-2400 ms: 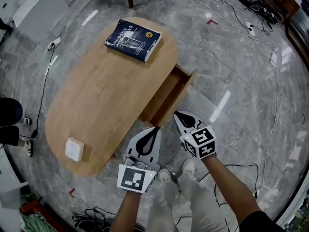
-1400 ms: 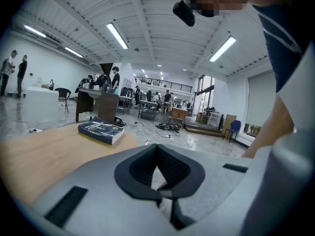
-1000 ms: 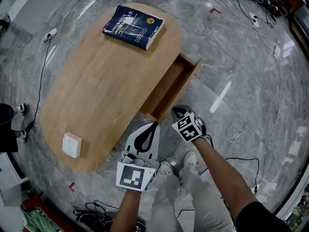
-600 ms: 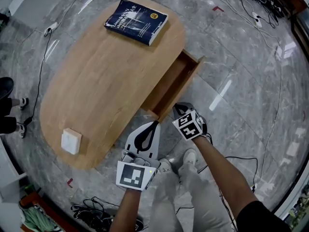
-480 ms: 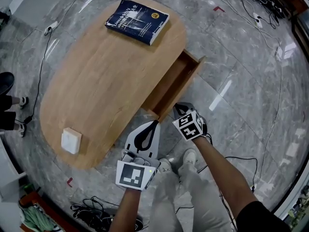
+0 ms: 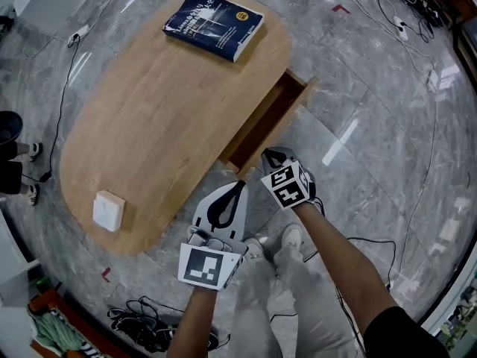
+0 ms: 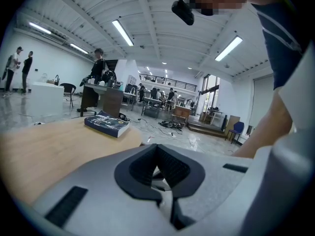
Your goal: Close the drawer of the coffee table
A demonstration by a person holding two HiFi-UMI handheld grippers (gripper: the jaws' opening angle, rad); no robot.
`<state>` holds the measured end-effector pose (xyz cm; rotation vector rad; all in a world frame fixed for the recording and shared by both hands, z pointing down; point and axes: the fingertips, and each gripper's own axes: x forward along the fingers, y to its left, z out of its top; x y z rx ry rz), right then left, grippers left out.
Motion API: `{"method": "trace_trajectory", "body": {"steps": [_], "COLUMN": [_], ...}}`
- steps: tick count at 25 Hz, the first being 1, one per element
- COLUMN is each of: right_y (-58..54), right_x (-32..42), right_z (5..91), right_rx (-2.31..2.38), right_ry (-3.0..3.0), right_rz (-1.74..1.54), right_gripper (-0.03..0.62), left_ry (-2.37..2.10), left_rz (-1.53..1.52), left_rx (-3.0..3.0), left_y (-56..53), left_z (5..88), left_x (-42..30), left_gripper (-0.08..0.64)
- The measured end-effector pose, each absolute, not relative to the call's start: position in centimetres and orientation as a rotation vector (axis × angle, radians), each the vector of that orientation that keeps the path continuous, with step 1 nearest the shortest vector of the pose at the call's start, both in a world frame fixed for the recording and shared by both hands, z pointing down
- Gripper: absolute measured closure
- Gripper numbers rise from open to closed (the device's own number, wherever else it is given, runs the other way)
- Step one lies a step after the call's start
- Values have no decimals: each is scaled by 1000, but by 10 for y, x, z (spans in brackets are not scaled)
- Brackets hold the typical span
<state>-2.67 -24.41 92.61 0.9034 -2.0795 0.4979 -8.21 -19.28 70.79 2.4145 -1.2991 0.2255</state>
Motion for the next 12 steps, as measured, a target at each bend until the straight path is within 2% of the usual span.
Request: {"method": "trace_trajectory", "body": {"steps": [12], "right_y": [-264], "right_x": [-46], "right_z": [924], "right_rx": [905], "right_ry": [-2084], "right_rz": [490], "right_gripper": [580], "left_ry": [-1305], "left_rz": [287], "left_rx": [2410], "left_y": [-183], "left_z": [710], "left_x": [-97], "left_gripper": [558]}}
